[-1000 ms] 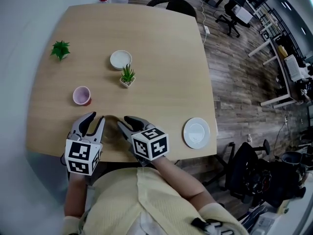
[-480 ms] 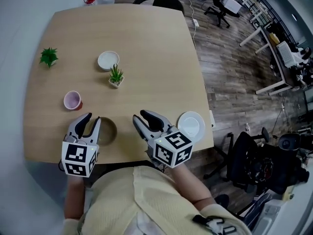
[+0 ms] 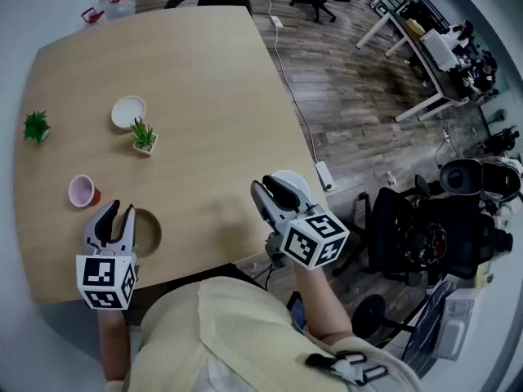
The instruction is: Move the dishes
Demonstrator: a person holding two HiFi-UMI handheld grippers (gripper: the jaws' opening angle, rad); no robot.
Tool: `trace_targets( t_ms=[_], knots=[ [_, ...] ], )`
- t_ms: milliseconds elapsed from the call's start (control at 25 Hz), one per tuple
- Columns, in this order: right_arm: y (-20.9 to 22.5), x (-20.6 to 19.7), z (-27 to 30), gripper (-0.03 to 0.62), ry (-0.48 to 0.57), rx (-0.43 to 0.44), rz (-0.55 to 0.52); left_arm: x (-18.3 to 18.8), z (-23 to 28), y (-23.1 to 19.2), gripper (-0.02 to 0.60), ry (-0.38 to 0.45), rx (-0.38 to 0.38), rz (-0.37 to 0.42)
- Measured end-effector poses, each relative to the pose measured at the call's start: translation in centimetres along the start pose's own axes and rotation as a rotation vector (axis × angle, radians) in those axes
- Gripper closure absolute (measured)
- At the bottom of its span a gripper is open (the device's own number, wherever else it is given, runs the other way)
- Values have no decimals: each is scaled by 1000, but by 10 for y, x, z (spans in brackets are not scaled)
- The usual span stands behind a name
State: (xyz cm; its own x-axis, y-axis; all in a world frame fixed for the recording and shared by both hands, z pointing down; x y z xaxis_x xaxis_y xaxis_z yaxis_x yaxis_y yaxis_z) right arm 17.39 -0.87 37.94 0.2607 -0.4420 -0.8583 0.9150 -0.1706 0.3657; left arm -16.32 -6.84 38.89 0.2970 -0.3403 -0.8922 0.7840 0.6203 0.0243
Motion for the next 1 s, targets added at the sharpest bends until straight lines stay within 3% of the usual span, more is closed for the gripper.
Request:
trace_targets(
  t_ms=[200, 400, 1000],
  knots=[
    [51, -3, -37, 476, 34, -176, 71, 1, 3, 3, 462, 5, -15, 7],
    [89, -17, -61, 474, 25, -298, 125, 4, 10, 7, 462, 11, -34, 20],
    [152, -87, -73, 474, -97, -527, 268, 2, 22, 15, 462, -1, -52, 39]
  ],
)
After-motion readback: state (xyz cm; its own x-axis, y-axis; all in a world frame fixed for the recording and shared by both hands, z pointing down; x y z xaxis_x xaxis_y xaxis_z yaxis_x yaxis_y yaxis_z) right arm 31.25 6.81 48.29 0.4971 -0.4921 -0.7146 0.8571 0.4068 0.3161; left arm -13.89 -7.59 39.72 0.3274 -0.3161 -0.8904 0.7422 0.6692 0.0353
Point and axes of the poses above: the fingertips, and each gripper's own axes: z forward along the fingers, y to its right, x out of its top, the point moved 8 cm from there along -z, backward along the fingers, and after that the axes turned 1 degree about z, right-handed, at the moved point
